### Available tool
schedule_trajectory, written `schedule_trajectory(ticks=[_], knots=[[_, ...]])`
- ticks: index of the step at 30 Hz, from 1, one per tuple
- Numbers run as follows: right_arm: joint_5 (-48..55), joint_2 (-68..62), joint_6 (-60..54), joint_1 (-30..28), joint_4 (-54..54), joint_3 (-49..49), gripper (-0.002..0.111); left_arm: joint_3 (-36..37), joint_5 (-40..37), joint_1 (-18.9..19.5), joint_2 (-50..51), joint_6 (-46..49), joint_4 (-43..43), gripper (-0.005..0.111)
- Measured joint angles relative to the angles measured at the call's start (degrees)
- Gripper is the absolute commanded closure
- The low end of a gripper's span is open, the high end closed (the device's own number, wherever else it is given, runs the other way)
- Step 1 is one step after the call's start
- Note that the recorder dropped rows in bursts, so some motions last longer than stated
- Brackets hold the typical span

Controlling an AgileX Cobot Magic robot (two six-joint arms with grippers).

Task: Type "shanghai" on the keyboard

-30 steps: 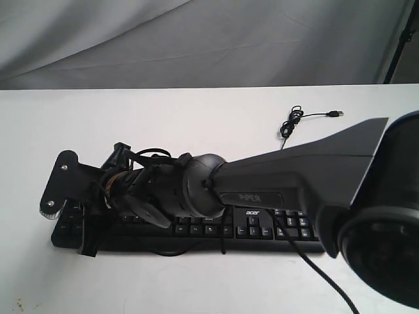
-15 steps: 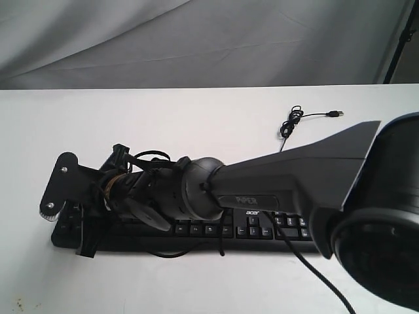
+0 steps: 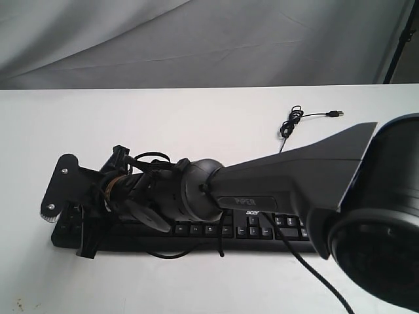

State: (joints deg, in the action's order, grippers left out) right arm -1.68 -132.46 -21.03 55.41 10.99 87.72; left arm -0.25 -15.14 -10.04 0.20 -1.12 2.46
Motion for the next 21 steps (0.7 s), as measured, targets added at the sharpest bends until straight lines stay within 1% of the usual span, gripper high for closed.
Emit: schedule_trajectory(ticks=[21], knots=[[-1.0, -1.5, 0.0, 0.0, 0.0, 0.0, 0.108, 0.0, 0.0, 0.0, 0.0, 0.0, 0.0, 0.107]])
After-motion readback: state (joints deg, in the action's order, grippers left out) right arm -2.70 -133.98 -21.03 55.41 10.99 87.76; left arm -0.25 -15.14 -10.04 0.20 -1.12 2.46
